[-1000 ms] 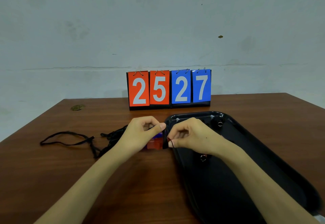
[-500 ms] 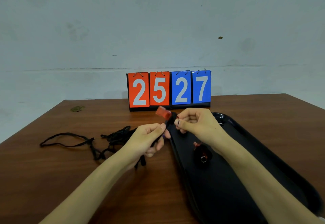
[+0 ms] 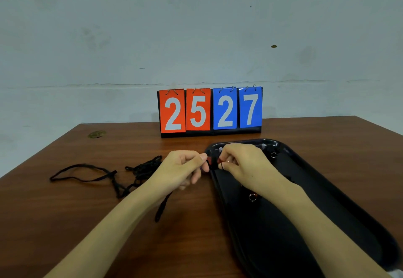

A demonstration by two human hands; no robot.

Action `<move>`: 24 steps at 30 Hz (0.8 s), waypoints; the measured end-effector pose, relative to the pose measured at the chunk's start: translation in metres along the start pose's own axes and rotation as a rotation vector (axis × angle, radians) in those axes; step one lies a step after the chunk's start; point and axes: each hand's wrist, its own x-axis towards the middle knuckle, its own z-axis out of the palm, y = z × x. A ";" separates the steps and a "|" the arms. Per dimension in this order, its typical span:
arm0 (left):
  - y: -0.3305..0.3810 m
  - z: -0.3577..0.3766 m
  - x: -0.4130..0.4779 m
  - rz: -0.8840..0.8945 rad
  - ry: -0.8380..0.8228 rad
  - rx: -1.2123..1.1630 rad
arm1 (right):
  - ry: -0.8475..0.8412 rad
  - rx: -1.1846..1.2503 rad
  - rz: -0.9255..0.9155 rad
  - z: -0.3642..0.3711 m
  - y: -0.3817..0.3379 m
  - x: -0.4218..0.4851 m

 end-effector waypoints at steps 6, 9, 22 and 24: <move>0.010 -0.025 -0.004 -0.039 -0.038 0.275 | -0.184 0.114 -0.163 0.007 -0.008 -0.004; 0.009 -0.028 -0.005 -0.033 -0.062 0.223 | -0.259 0.291 -0.153 0.005 -0.010 -0.004; -0.002 -0.018 -0.001 -0.015 -0.036 -0.104 | -0.144 0.801 -0.024 -0.011 -0.013 -0.004; -0.004 -0.013 0.000 0.004 -0.007 -0.111 | -0.079 0.840 0.054 -0.010 -0.011 -0.002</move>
